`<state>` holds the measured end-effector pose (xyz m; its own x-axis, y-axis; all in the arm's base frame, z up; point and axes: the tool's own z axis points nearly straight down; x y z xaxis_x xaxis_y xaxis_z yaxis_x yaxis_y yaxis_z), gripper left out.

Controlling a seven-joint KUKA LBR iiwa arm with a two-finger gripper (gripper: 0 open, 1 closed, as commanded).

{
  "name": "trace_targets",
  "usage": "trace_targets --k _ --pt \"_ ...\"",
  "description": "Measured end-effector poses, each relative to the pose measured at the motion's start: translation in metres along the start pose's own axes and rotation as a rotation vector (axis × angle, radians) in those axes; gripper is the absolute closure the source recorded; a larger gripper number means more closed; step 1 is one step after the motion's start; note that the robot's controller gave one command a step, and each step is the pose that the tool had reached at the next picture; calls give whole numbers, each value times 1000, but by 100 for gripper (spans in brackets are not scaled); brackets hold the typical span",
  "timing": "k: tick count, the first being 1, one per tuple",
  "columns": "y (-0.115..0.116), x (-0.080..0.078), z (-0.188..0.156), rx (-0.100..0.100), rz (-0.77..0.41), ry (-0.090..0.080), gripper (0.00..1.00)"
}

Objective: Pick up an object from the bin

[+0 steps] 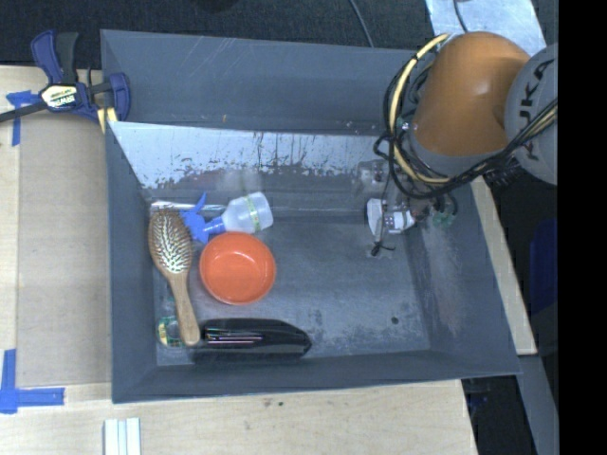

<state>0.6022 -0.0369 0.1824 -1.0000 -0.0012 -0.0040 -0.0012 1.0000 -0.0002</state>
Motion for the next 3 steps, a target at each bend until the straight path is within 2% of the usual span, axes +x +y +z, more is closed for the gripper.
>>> trace_targets --k 1,2,3 --pt "0 0 0 0 0 0 0" --pt "-38 -16 76 0 128 -5 0" --pt "-39 -11 90 -1 173 -2 0"
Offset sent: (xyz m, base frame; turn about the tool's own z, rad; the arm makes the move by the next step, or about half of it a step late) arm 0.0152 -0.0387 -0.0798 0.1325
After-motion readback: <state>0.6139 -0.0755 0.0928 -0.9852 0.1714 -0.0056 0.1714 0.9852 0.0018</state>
